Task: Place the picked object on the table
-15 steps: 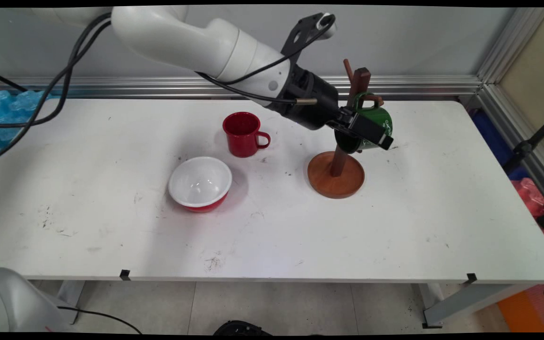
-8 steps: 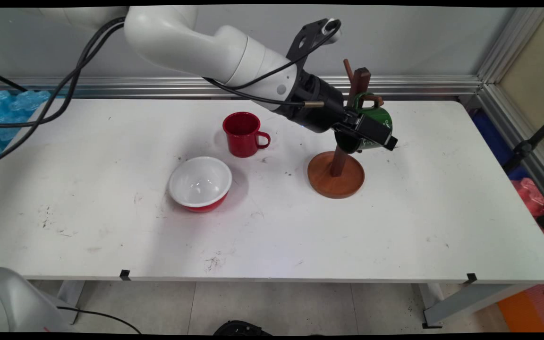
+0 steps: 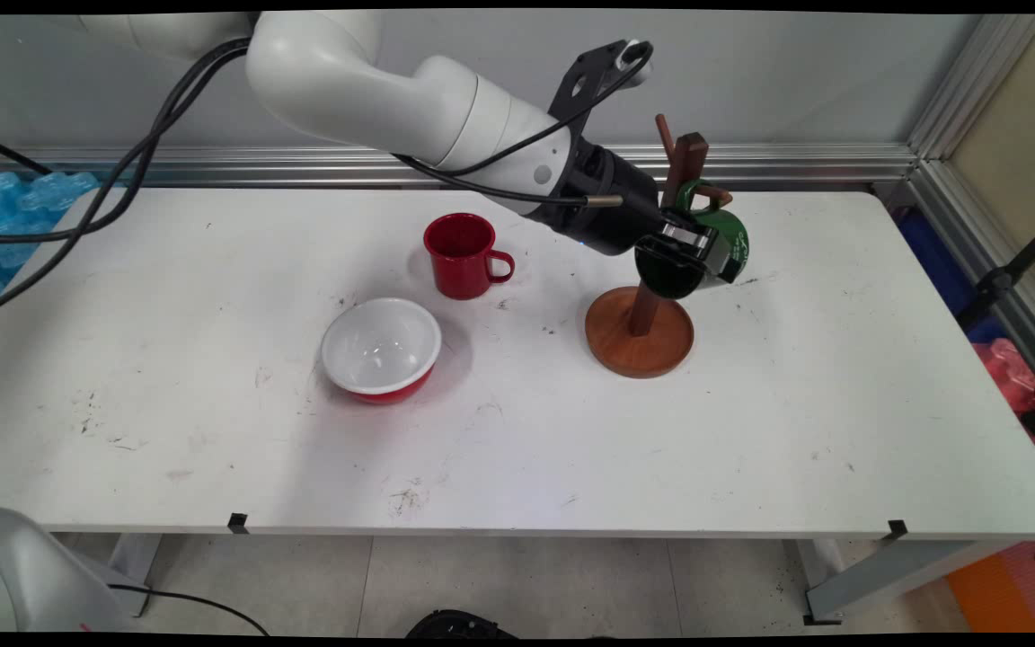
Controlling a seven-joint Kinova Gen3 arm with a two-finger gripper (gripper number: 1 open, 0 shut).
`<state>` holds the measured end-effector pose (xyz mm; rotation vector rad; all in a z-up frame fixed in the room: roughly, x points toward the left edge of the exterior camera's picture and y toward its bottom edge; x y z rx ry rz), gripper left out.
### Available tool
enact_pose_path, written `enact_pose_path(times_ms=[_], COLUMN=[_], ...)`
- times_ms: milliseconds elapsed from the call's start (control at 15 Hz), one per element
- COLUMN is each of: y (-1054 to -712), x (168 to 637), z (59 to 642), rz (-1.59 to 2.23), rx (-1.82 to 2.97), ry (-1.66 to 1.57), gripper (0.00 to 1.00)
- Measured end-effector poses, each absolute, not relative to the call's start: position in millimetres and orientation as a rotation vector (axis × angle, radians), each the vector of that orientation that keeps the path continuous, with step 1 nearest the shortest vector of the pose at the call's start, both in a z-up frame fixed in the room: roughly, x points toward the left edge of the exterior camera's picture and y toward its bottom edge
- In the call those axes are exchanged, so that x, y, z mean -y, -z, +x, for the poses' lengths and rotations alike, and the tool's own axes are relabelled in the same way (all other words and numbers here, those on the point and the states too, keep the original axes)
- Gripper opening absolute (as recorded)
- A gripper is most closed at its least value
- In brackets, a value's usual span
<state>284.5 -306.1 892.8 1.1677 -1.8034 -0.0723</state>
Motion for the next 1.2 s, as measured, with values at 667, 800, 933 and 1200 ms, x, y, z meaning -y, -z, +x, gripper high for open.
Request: enact_pose_path(times_ms=[667,800,933,1200], y=[-891.8,-893.7,-896.6,-902.9], x=[305.4,305.2,305.3,304.6], z=[287.9,288.8,290.4,291.9], rz=[1.179,1.175,1.173,1.167], rx=[1.801,1.8,1.797,1.79], ry=[0.059,0.057,0.051,0.045], gripper=[0.0,0.0,0.0,0.0])
